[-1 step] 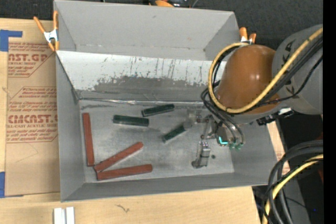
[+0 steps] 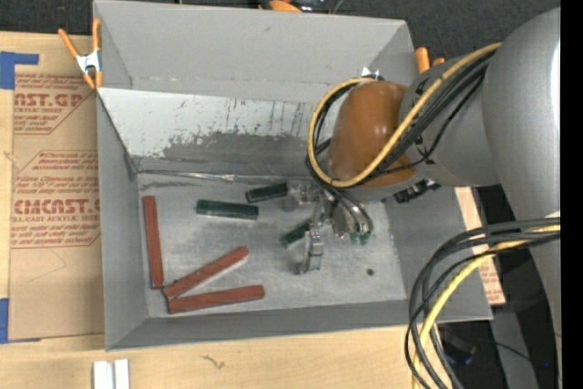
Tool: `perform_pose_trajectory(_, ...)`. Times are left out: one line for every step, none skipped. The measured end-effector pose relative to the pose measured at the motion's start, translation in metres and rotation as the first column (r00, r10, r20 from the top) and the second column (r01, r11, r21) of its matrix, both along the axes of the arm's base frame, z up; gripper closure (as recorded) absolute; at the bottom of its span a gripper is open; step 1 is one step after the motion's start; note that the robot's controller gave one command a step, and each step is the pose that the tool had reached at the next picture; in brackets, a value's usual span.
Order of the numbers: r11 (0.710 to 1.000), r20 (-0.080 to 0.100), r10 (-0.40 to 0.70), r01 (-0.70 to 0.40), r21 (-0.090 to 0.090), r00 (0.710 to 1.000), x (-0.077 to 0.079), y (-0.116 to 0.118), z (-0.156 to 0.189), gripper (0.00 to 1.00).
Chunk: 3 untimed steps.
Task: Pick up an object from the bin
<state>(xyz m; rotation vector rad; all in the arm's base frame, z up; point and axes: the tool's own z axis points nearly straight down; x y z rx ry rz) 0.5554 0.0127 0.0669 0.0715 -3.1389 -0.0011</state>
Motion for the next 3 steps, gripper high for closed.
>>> perform_pose_trajectory(1.000,0.003,-0.001,0.001,0.000,1.000,0.000,0.000,0.004,1.00)
perform_pose_trajectory(0.942,0.009,0.337,-0.337,-0.002,0.941,-0.007,0.031,0.117,1.00)
perform_pose_trajectory(0.890,0.007,0.455,-0.455,-0.002,0.890,0.003,0.018,0.153,1.00)
